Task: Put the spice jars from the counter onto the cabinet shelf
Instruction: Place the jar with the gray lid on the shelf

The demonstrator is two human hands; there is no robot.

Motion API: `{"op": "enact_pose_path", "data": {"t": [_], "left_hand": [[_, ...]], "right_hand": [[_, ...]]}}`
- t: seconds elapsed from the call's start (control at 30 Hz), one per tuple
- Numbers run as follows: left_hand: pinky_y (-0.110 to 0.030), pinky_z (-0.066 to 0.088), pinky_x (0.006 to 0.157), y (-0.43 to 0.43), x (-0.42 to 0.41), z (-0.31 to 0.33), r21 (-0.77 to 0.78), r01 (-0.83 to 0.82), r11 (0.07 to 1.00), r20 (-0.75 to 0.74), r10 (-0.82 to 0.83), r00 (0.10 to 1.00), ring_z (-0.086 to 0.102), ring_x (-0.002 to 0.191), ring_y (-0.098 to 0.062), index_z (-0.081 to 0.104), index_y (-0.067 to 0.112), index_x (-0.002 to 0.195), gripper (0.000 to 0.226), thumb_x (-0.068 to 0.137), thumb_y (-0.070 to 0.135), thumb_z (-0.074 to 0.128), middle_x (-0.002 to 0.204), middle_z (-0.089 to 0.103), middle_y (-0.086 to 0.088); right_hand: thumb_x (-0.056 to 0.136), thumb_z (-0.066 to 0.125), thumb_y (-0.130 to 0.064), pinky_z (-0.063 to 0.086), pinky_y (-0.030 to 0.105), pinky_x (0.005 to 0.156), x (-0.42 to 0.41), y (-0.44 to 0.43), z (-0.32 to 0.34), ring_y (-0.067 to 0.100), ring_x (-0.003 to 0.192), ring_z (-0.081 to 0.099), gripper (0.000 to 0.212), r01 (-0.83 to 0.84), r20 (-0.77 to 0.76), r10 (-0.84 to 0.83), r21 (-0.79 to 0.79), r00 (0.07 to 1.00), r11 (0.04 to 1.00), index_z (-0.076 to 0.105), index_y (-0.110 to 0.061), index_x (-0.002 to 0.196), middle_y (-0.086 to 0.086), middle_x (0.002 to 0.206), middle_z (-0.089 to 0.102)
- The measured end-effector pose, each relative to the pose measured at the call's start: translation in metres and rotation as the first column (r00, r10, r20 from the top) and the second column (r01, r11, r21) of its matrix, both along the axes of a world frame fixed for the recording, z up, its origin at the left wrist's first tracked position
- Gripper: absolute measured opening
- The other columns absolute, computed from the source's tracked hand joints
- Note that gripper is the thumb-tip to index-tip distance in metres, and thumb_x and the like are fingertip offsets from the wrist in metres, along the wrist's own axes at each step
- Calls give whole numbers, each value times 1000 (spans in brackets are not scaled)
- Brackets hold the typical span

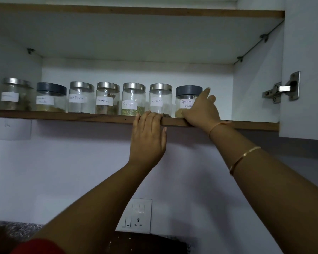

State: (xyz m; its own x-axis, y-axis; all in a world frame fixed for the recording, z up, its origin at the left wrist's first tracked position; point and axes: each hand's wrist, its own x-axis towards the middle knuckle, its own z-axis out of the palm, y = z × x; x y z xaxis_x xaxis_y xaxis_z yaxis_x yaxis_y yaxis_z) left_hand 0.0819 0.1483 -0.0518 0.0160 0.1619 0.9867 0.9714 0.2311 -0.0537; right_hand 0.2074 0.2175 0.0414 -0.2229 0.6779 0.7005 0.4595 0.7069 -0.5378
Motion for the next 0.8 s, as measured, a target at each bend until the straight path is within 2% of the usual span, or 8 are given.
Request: {"op": "enact_pose_path", "data": {"t": [0.07, 0.17, 0.27, 0.43, 0.5, 0.6, 0.7, 0.8], "left_hand": [[-46, 20, 116, -4, -1, -2, -66, -19, 998, -12, 18, 1000, 40, 133, -31, 50, 4, 130, 42, 93, 21, 49, 132, 53, -14], [-46, 14, 117, -13, -5, -5, -130, -23, 991, -30, 20, 999, 26, 142, -31, 37, 5, 142, 51, 94, 22, 45, 148, 38, -14], [-45, 13, 117, -23, -12, -17, -185, -3, 983, -81, -12, 997, 20, 144, -32, 30, 3, 145, 57, 93, 18, 48, 153, 27, -16], [-50, 23, 112, -44, -52, -61, -281, -22, 959, -190, -33, 981, 33, 137, -37, 39, -2, 140, 64, 80, 3, 62, 146, 38, -22], [-50, 23, 111, -53, -74, -88, -330, -35, 943, -151, -16, 988, 36, 136, -37, 43, 0, 138, 63, 79, 2, 64, 144, 41, -21], [-47, 19, 113, -68, -98, -142, -402, -15, 916, 22, 26, 999, 32, 138, -36, 44, 3, 138, 57, 83, 3, 60, 147, 38, -20], [-45, 9, 118, -86, -112, -207, -522, 50, 851, 238, 89, 967, 14, 145, -34, 31, 7, 145, 56, 91, 11, 47, 154, 23, -17], [-42, 2, 119, -104, -116, -264, -640, 88, 764, 329, 170, 929, 4, 146, -30, 21, 10, 148, 56, 95, 15, 37, 157, 15, -15]], "right_hand": [[84, 61, -24, 46, 43, 94, -5, -13, -14, 39, 114, 50, 67, 58, -17, -56, 142, 998, 988, 29, -3, 139, 19, 134, 38], [88, 50, -20, 46, 46, 91, -14, -30, -33, 36, 103, 55, 39, 86, -48, -75, 306, 996, 948, 49, -3, 124, 19, 122, 50], [89, 49, -19, 43, 43, 92, -25, -44, -52, 28, 99, 56, 26, 71, -83, -39, 423, 996, 903, 60, -6, 108, 13, 109, 58], [83, 56, -11, 36, 51, 105, -59, -66, -94, 31, 111, 55, 21, 53, -121, 19, 570, 992, 820, 66, -3, 99, 16, 110, 61], [80, 59, -8, 37, 55, 105, -76, -71, -118, 35, 119, 52, 20, 59, -141, 27, 576, 990, 815, 67, -3, 98, 18, 115, 60], [79, 61, -9, 43, 55, 98, -102, -79, -168, 35, 110, 58, 19, 23, -120, 47, 524, 992, 851, 69, -4, 96, 18, 112, 62], [81, 61, -10, 47, 47, 97, -126, -86, -234, 31, 109, 59, 18, -59, -17, 71, 389, 997, 919, 69, -6, 96, 15, 112, 62], [83, 59, -11, 48, 42, 94, -140, -92, -303, 29, 110, 57, 19, -127, 96, 111, 183, 989, 975, 68, -7, 99, 13, 115, 59]]}}
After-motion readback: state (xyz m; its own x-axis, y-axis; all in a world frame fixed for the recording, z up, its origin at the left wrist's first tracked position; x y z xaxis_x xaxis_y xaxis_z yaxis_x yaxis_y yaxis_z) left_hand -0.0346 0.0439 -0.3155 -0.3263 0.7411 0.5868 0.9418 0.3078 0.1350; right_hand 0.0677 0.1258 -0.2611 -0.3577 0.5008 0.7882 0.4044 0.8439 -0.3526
